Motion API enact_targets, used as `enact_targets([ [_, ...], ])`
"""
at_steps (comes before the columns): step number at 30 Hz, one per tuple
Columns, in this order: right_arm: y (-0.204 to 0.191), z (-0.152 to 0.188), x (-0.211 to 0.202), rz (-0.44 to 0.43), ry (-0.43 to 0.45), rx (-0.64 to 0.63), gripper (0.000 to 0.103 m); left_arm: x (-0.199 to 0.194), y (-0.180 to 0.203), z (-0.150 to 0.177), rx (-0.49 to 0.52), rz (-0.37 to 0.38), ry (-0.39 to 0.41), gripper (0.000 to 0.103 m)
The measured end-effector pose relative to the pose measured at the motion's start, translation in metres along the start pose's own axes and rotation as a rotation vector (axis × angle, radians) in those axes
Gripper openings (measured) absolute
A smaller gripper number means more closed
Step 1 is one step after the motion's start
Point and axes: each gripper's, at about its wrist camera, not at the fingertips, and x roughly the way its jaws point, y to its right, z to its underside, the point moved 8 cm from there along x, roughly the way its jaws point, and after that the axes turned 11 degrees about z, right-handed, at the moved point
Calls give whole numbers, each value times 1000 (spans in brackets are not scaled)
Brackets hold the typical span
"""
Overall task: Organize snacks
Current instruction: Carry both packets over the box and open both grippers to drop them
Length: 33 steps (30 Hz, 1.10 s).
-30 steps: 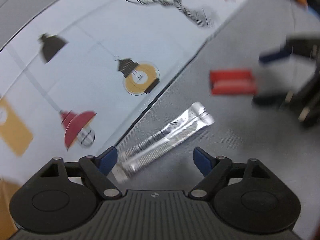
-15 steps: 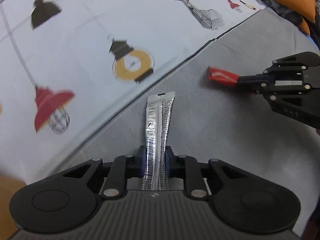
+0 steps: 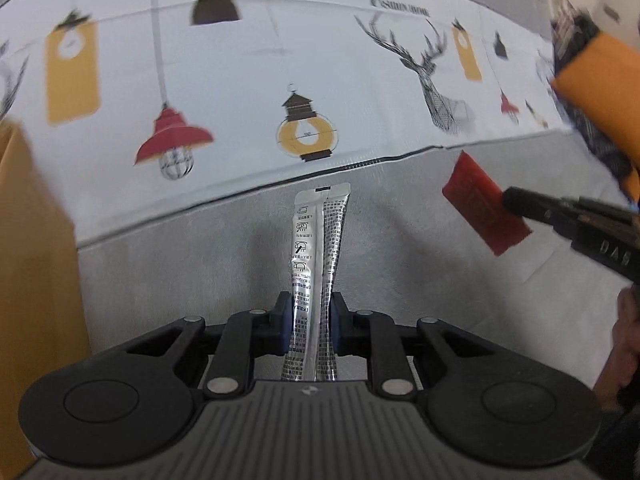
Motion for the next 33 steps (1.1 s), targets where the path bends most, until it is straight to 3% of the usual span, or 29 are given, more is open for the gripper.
enact_targets([
  [4,-8,4,-1,-24,-26,44,1,-23,5,11,-65,27,23,21],
  [9,-40,-4,-33,-55,26,55,1,-75,10,13,-72,11,102,21],
  [12,-79,-12,-66,-92,75,40,1,-124,10,10,-76,-9,182,21],
  [17,-159,-28,-127,-178,156,-2,1,-225,14,10,23,-101,341,21],
  [24,-269,-62,-212,-315,283,-57,1,-365,7,35,28,-167,545,21],
  [28,-322,-78,-249,-357,350,-119,1,-418,-7,55,-13,-191,617,21],
  [33,-365,-88,-269,-388,388,-180,1,-452,-30,77,-50,-222,671,21],
])
